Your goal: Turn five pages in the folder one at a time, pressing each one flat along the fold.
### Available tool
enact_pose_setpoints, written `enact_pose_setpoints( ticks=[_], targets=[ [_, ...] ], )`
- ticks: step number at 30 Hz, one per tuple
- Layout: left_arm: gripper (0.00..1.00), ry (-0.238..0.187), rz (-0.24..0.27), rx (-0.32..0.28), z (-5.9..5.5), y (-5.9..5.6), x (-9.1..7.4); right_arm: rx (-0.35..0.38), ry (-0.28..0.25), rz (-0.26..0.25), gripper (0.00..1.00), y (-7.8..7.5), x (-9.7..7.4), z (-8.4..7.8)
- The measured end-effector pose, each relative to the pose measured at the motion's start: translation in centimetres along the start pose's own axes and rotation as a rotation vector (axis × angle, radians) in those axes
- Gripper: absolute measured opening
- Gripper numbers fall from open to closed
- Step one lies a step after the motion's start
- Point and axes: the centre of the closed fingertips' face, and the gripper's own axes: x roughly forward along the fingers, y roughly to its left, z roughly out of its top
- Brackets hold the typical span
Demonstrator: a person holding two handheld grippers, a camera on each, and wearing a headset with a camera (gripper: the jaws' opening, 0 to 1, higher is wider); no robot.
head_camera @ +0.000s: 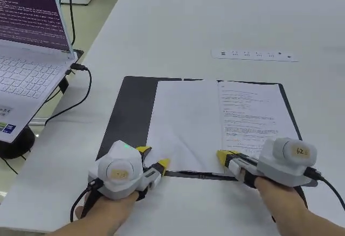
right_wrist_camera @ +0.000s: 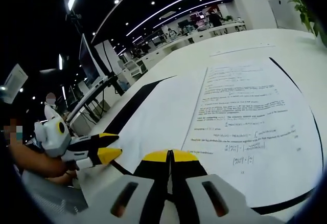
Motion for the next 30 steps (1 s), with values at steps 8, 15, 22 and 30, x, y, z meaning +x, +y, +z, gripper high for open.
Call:
enact_pose_setpoints(
  ticks=[8,15,22,30],
  targets=[
    [0.30,0.004,0.003,-0.005,0.0,0.0,0.0,0.045,0.043,0.036,0.00,0.9,-1.4,-1.6],
    [0.30,0.010,0.006,-0.005,0.0,0.0,0.1,0.069,0.104,0.073,0.00,1.7,-2.7,-2.8],
    [0.30,0.026,0.005,-0.025,0.1,0.0,0.1,0.097,0.111,0.123,0.00,3.6,-4.3,-2.3],
    [0.33,0.080,-0.004,-0.089,0.4,-0.2,0.3,0.118,0.045,0.140,0.00,5.1,-6.4,0.2]
  ],
)
